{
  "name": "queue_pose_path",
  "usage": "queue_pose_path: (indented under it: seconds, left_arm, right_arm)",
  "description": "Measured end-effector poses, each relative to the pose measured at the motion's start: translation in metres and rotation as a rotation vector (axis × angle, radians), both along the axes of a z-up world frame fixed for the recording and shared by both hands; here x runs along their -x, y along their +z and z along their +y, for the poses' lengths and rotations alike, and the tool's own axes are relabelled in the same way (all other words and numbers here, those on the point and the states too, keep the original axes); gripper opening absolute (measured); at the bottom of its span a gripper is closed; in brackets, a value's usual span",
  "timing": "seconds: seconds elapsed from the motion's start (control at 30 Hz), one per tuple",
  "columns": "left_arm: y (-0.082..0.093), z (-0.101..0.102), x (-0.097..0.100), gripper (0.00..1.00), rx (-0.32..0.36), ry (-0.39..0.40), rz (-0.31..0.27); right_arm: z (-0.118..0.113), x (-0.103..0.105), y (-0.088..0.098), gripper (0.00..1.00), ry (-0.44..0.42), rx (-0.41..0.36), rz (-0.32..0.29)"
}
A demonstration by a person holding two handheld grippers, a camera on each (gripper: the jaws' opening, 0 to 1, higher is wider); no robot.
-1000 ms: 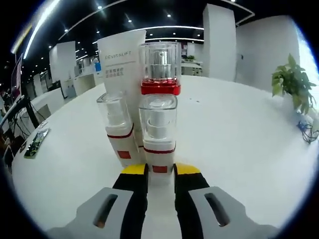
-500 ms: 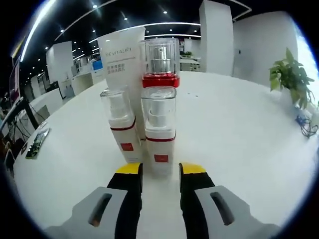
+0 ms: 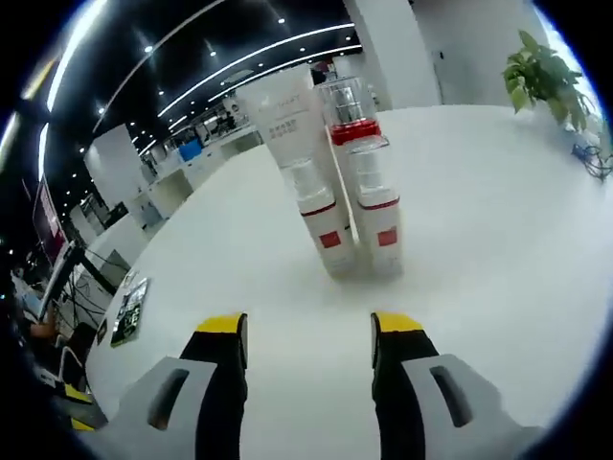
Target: Arrange the skincare products in the storage area until every visible bottle or jar stands upright without overlapping.
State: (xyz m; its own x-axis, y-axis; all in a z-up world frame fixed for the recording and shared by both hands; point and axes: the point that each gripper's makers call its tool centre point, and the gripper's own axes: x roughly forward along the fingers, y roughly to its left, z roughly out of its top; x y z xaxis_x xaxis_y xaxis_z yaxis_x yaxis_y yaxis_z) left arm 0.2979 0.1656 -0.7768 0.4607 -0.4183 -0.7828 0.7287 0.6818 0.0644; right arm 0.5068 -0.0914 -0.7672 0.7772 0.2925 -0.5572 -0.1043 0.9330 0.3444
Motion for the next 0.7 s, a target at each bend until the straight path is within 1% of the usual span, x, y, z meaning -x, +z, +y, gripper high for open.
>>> queue_pose_path:
  seconds: [0.03, 0.07, 0.13, 0.17, 0.23, 0.27, 0.33, 0.37, 0.4, 0.47, 0.53, 0.57, 0.63, 0.7]
  left_arm:
    - [0.001, 0.000, 0.001, 0.28, 0.001, -0.002, -0.001]
    - [0.000, 0.000, 0.001, 0.28, -0.001, -0.002, 0.001]
    - [-0.001, 0.002, 0.000, 0.28, -0.008, 0.004, 0.004]
    - [-0.001, 0.002, -0.001, 0.28, -0.008, 0.009, 0.001]
    - [0.000, 0.004, -0.003, 0.28, -0.014, 0.020, -0.008]
    - [-0.001, 0.006, -0.003, 0.28, -0.021, 0.026, -0.009]
    - [-0.005, 0.008, -0.001, 0.28, -0.050, 0.018, 0.000]
    - [-0.007, 0.009, 0.000, 0.27, -0.062, 0.010, 0.005]
    - [-0.007, 0.008, 0.001, 0.27, -0.065, 0.004, 0.006]
    - [-0.006, 0.008, 0.002, 0.25, -0.069, -0.002, 0.002]
    - [-0.006, 0.009, 0.001, 0.24, -0.068, 0.002, -0.002]
    - [-0.005, 0.009, 0.000, 0.24, -0.063, 0.013, -0.005]
    - [-0.004, 0.009, -0.002, 0.24, -0.055, 0.036, -0.002]
    - [-0.003, 0.006, -0.002, 0.24, -0.046, 0.030, -0.008]
  right_arm:
    - [0.012, 0.004, 0.001, 0.56, 0.005, -0.035, 0.004]
    - [0.024, 0.007, 0.002, 0.60, 0.031, -0.062, 0.013]
    - [0.045, 0.013, 0.006, 0.61, 0.073, -0.073, -0.005]
    - [0.060, 0.018, 0.007, 0.61, 0.114, -0.086, -0.004]
    - [0.077, 0.026, 0.004, 0.63, 0.148, -0.090, 0.014]
    - [0.083, 0.025, 0.002, 0.64, 0.173, -0.091, 0.027]
    - [0.103, 0.027, 0.002, 0.66, 0.209, -0.110, 0.034]
    - [0.116, 0.030, 0.002, 0.68, 0.244, -0.126, 0.047]
    - [0.120, 0.030, 0.002, 0.70, 0.255, -0.126, 0.049]
    - [0.138, 0.032, 0.002, 0.73, 0.299, -0.130, 0.055]
    - [0.152, 0.031, 0.004, 0.73, 0.317, -0.145, 0.066]
    - [0.160, 0.030, 0.005, 0.72, 0.328, -0.159, 0.087]
    - [0.169, 0.027, 0.003, 0.72, 0.341, -0.145, 0.109]
    - [0.184, 0.022, 0.006, 0.72, 0.363, -0.121, 0.111]
